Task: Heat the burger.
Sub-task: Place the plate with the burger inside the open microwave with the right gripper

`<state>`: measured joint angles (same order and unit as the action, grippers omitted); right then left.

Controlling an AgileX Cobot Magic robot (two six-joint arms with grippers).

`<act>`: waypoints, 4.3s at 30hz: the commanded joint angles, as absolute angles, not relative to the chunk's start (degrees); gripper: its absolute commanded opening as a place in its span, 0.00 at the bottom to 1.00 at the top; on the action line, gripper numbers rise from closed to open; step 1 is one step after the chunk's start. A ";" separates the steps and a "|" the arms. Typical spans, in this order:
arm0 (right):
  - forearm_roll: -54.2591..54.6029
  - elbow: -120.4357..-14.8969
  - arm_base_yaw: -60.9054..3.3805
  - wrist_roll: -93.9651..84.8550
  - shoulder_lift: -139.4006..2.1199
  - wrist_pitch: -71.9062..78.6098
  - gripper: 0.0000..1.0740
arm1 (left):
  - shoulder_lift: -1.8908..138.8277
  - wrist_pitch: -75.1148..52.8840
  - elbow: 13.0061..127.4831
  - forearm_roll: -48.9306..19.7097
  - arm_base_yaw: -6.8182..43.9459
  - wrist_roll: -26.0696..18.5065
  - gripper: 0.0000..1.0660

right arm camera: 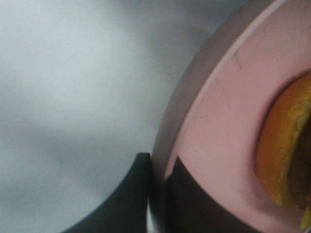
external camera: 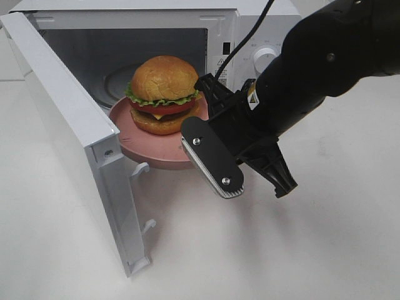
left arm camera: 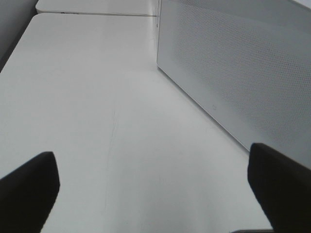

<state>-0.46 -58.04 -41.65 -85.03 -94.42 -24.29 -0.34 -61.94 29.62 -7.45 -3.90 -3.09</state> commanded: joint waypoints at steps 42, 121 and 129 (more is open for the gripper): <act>-2.75 -83.94 -40.68 -80.84 -113.33 -24.06 0.00 | -1.38 -61.19 29.51 -7.73 -4.01 -3.09 0.92; -8.37 -105.42 -40.11 -66.46 -130.29 -27.90 0.59 | -1.38 -61.19 29.51 -7.73 -4.01 -3.09 0.92; -8.42 -97.00 -40.11 -66.41 -125.88 -23.49 0.63 | -1.38 -61.19 29.51 -7.73 -4.01 -3.09 0.92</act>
<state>-8.54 -97.46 -39.82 -66.92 -126.74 -24.24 -0.34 -61.94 29.62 -7.45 -3.90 -3.09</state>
